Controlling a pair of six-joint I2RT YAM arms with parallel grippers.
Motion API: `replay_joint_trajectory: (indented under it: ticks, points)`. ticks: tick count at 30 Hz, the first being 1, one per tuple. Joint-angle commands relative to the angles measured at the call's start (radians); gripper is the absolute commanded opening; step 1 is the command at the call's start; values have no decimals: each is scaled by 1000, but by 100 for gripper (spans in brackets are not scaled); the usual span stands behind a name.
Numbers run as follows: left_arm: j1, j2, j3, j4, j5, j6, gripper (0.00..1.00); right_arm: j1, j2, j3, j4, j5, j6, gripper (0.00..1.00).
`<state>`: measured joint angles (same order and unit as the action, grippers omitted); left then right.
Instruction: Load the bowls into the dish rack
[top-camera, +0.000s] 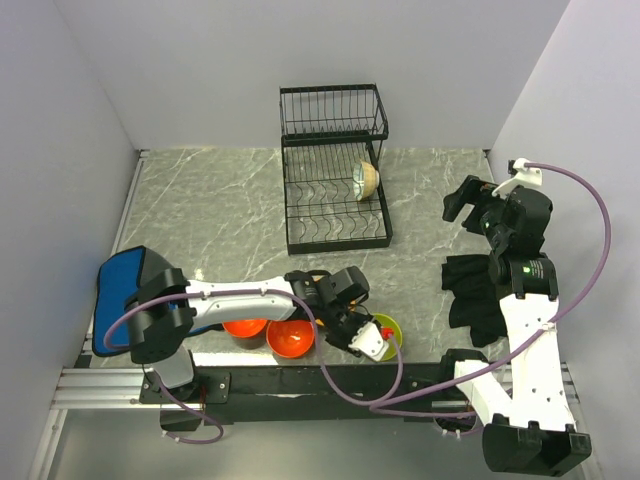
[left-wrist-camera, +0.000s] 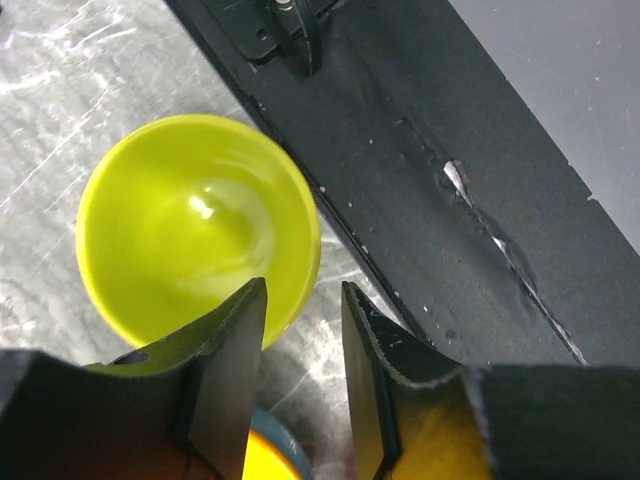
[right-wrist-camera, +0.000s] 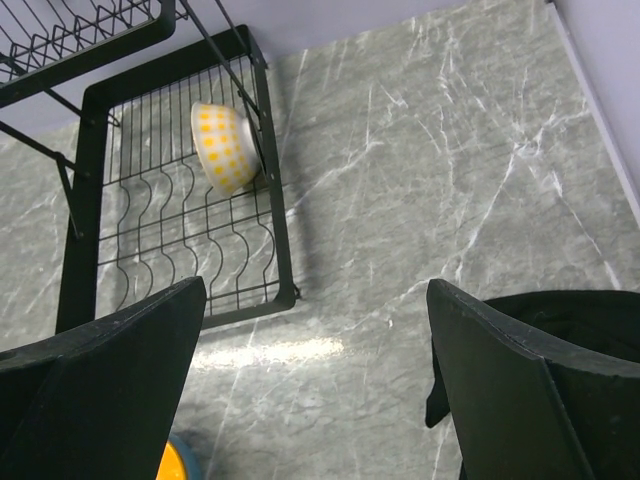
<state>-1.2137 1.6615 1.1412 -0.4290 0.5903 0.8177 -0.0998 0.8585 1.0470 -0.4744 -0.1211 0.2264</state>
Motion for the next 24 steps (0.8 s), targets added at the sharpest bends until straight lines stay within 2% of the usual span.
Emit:
replay_joint_trajectory:
  ticks: [1, 7, 11, 13, 14, 17, 21, 24]
  points:
    - [-20, 27, 14, 44, 23, -2, 41, -14, -6, 33, 10, -18, 22, 100]
    - [-23, 75, 40, 26, -6, 29, 39, -17, 2, 36, 13, -26, 27, 100]
    - [-23, 92, 51, 27, -6, 23, 33, -20, 1, 41, 11, -23, 31, 100]
    - [-21, 93, 58, 19, 5, 21, 26, -26, 1, 42, 8, -22, 30, 100]
    - [-21, 90, 64, 16, 8, 9, 17, -29, -1, 42, 7, -22, 30, 100]
    - [2, 81, 87, 18, 45, -43, 8, -34, 2, 53, -7, -22, 27, 100]
    - [58, 55, 144, 12, 89, -78, 2, -35, 19, 91, -47, -29, 4, 100]
    - [101, 44, 216, 64, 134, -188, 1, -37, 39, 136, -69, -22, -22, 100]
